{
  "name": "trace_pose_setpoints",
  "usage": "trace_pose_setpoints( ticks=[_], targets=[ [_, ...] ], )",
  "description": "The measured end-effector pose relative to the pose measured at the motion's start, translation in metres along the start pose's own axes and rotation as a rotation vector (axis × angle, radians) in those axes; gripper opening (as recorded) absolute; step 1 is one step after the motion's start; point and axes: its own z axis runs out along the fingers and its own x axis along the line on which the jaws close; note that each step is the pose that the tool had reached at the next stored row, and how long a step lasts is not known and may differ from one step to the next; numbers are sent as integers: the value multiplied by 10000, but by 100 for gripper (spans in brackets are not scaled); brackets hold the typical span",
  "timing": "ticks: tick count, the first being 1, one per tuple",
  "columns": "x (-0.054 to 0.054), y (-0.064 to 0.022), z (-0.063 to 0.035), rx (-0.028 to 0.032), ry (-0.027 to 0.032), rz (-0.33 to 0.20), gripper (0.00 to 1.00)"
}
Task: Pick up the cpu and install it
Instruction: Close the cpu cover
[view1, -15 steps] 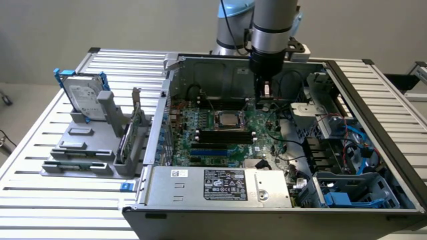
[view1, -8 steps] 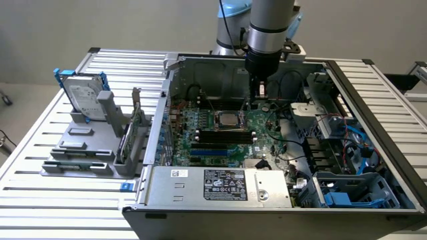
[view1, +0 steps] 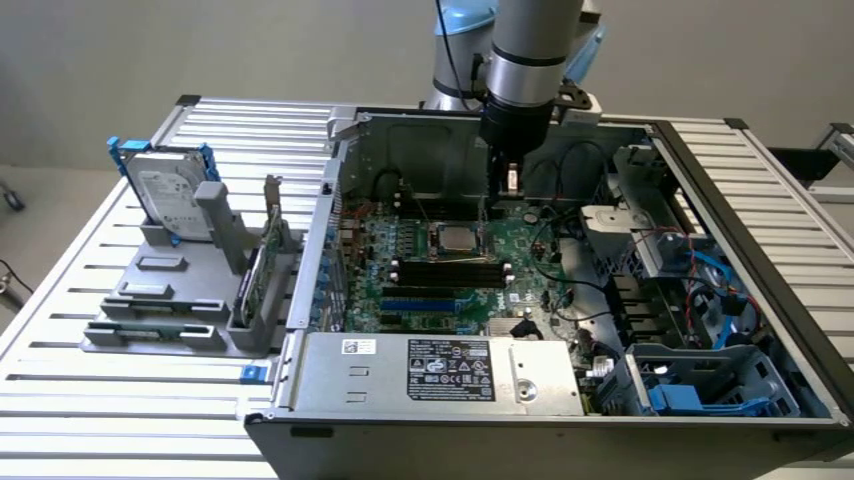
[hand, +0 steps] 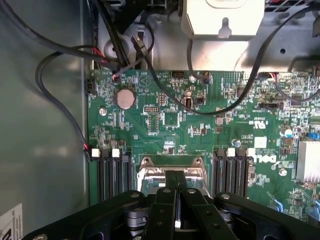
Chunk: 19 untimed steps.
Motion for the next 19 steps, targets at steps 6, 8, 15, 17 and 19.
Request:
trace_pose_setpoints(
  ticks=[6, 8, 15, 17, 19],
  targets=[
    [-9, -62, 7, 291, 5, 0, 11],
    [-10, -94, 14, 376, 7, 0, 11],
    [-13, -219, 39, 633, 34, -1, 11],
    [-15, -251, 49, 692, 38, -1, 11],
    [-16, -281, 60, 744, 43, -1, 11]
  ],
)
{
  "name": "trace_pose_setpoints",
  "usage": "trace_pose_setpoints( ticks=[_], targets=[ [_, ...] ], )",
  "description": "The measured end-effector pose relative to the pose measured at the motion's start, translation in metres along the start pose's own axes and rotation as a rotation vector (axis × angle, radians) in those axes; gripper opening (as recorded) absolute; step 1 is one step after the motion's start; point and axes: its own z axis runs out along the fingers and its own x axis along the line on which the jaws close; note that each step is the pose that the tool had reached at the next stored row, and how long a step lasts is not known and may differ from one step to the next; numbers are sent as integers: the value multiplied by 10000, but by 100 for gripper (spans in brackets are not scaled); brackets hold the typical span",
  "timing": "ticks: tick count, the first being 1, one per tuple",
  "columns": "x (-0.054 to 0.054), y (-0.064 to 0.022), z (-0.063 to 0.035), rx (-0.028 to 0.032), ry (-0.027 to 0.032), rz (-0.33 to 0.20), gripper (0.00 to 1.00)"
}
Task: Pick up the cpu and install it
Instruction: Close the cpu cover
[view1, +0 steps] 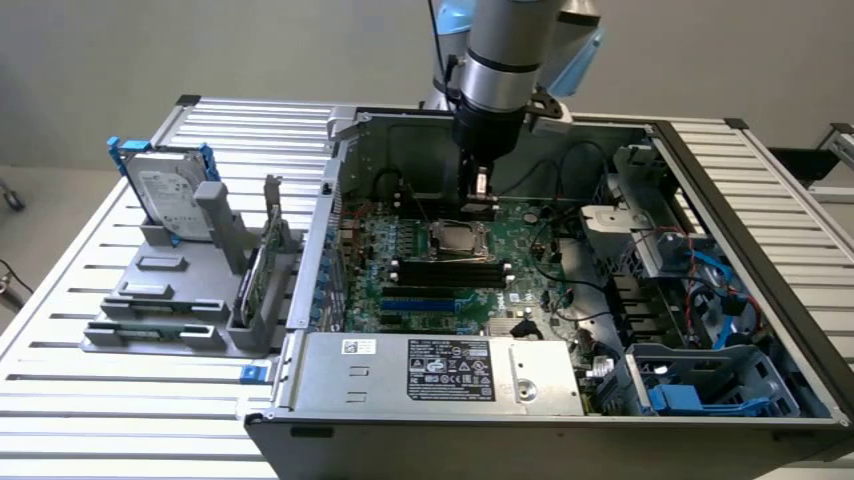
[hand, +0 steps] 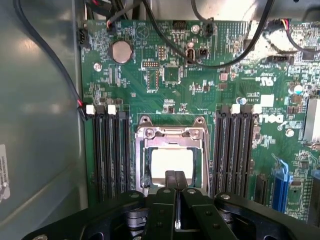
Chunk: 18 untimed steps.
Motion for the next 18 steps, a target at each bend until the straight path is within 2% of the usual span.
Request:
trace_pose_setpoints(
  ticks=[9, 18],
  targets=[
    [-3, -138, 47, 298, 32, -1, 11],
    [-25, -167, 105, 552, 43, 0, 11]
  ],
)
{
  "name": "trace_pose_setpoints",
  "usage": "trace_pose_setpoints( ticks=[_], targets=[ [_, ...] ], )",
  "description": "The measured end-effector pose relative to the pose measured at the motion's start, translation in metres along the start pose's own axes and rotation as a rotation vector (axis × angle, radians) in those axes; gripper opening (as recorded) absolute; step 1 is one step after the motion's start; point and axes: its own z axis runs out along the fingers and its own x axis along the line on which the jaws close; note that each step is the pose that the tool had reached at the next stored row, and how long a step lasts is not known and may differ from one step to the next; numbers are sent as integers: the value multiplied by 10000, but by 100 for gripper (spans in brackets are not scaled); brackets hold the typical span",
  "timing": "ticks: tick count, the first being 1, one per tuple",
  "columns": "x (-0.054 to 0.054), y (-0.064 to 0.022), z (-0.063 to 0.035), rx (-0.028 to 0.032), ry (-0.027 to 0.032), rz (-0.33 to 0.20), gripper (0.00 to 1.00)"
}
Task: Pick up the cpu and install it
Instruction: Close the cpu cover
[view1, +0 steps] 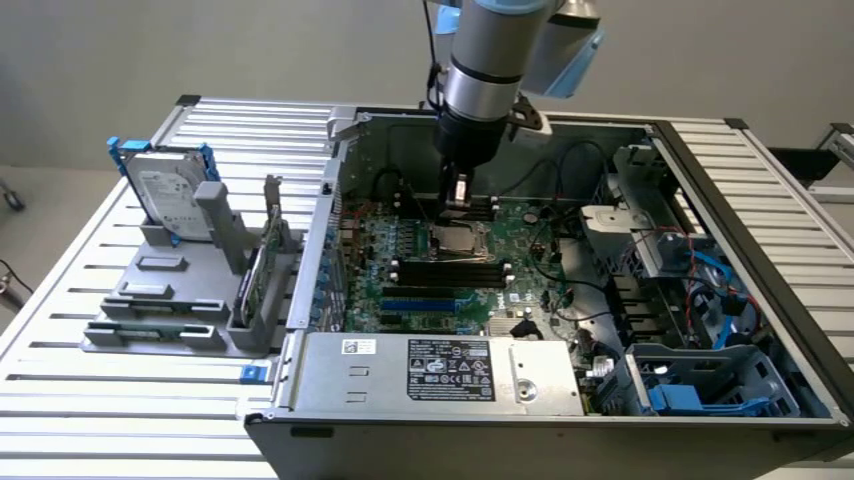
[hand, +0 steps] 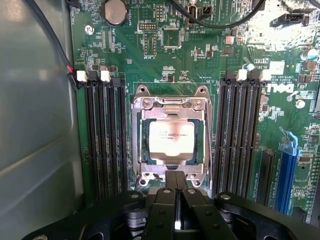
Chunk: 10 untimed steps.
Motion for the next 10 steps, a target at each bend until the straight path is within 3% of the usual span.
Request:
trace_pose_setpoints(
  ticks=[7, 10],
  targets=[
    [-2, -7, 35, 196, 41, -4, 11],
    [-3, -6, 53, 244, 66, -7, 11]
  ],
)
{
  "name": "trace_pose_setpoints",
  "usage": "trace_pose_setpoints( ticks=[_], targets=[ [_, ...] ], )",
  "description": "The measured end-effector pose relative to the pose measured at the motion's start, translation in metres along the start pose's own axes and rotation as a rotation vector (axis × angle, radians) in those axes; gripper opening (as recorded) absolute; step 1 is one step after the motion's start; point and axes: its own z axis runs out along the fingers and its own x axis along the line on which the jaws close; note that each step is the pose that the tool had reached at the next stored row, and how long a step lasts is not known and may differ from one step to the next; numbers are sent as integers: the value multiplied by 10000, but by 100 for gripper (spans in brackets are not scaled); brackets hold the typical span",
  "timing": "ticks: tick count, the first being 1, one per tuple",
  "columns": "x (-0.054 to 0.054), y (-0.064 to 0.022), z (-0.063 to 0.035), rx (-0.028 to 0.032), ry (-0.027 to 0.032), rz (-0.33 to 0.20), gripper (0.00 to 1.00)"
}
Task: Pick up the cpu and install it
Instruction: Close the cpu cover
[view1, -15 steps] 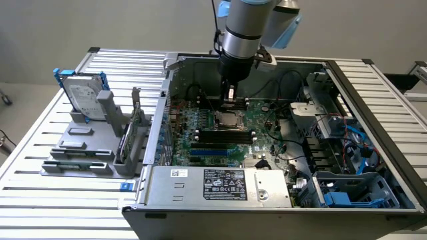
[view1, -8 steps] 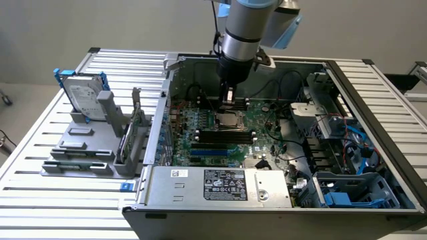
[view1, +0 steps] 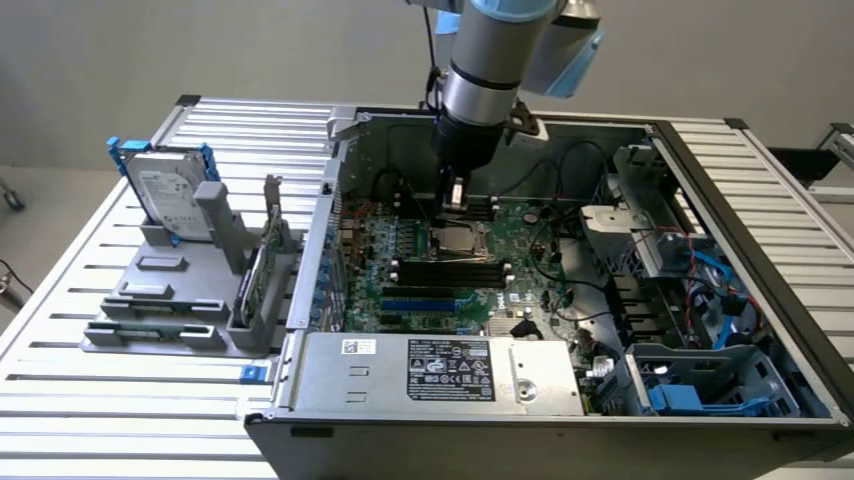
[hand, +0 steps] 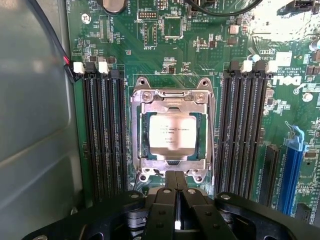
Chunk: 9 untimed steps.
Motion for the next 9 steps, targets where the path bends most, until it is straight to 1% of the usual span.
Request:
trace_pose_setpoints(
  ticks=[2, 4, 9],
  targets=[
    [0, 4, 22, 0, 40, -6, 11],
    [-1, 6, 48, 0, 108, -16, 11],
    [-2, -6, 102, 1, 147, -22, 11]
  ],
)
